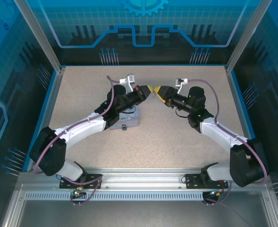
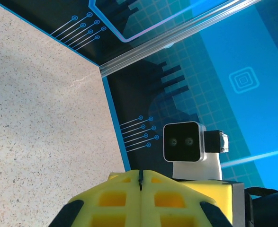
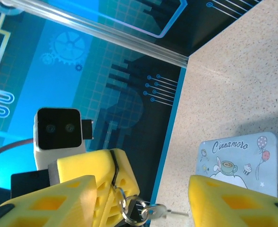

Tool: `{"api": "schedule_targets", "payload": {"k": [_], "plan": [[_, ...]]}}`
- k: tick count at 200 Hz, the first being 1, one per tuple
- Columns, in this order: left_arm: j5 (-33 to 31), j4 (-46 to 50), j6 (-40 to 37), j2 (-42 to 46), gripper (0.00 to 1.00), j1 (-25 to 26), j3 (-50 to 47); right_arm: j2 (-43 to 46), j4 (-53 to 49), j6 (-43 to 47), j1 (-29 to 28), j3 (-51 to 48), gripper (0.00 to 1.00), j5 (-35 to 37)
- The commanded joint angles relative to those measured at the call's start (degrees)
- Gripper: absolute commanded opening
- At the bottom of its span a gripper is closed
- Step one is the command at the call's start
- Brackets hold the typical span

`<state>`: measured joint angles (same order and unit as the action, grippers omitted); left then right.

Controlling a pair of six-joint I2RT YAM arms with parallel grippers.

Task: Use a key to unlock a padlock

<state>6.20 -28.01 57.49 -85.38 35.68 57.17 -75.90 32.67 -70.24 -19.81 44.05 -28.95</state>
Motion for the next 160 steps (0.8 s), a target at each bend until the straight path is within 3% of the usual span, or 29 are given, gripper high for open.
{"api": "schedule_targets", "payload": {"k": [1, 127, 160], "plan": [[-0.9, -2.1, 0.9, -0.9, 0.0, -0.4, 1.3, 0.6, 2.4, 1.9, -0.5, 0.3, 0.49, -0.5], [0.3, -2.1, 1.6, -1.8, 0.0, -0.4, 2.2, -1.4, 3.6, 4.2, -0.5, -0.2, 0.31, -4.9], [0.2, -2.1, 1.5, -1.9, 0.0, -0.4, 2.4, -1.8, 3.7, 4.3, -0.5, -0.5, 0.3, -5.4]]}}
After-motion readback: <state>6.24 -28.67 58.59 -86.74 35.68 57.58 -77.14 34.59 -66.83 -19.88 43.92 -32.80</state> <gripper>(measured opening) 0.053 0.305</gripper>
